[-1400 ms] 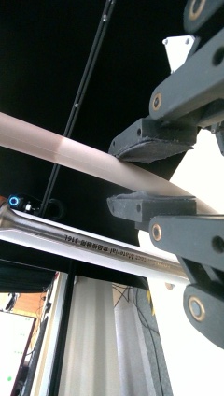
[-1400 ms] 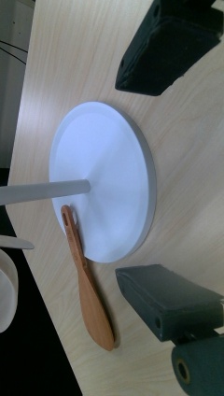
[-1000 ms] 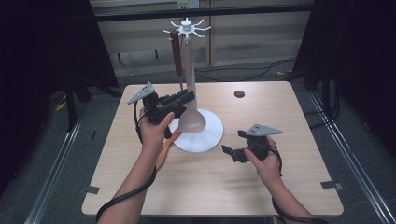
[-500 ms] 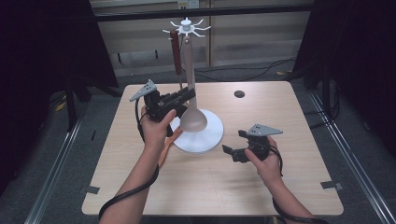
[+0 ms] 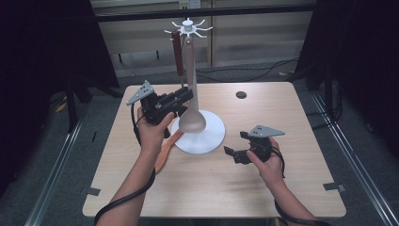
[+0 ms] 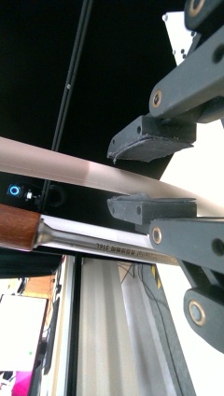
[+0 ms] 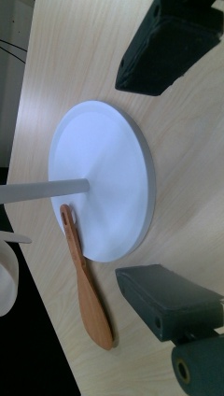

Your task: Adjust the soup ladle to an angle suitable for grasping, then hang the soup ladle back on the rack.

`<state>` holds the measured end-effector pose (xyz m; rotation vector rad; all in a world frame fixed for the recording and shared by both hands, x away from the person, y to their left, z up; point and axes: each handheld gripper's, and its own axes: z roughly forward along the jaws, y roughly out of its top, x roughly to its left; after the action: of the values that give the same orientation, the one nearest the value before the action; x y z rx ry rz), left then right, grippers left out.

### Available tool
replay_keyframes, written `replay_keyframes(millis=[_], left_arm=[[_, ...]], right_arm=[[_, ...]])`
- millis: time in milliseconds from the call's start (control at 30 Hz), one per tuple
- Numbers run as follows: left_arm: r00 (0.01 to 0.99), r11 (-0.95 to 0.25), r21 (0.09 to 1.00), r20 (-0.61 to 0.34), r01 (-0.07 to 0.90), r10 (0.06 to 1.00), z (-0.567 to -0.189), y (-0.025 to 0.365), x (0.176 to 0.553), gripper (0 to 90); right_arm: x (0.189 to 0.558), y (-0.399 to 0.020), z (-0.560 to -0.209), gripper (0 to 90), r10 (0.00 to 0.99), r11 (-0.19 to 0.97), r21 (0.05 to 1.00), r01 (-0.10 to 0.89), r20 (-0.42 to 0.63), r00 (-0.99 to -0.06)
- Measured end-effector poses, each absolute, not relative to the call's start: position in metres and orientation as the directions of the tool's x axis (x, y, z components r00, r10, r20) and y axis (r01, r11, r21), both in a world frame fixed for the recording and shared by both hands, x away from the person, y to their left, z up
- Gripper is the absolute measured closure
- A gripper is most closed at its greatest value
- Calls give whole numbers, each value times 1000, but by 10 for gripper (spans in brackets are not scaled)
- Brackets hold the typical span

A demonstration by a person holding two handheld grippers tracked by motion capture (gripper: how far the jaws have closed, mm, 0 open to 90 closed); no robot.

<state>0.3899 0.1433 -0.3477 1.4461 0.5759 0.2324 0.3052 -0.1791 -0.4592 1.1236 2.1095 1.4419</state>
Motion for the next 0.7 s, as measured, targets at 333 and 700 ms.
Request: replay_keyframes(millis=[333,700], left_arm=[[842,71,986,-166,151,514,-339,148,383,730],[826,20,992,-112,121,553,-318,152,377,839]], right_arm=[[304,-179,-458,89,770,166,895,414,145,-621],[304,-179,-457,89,771,164,897,410,142,-621]])
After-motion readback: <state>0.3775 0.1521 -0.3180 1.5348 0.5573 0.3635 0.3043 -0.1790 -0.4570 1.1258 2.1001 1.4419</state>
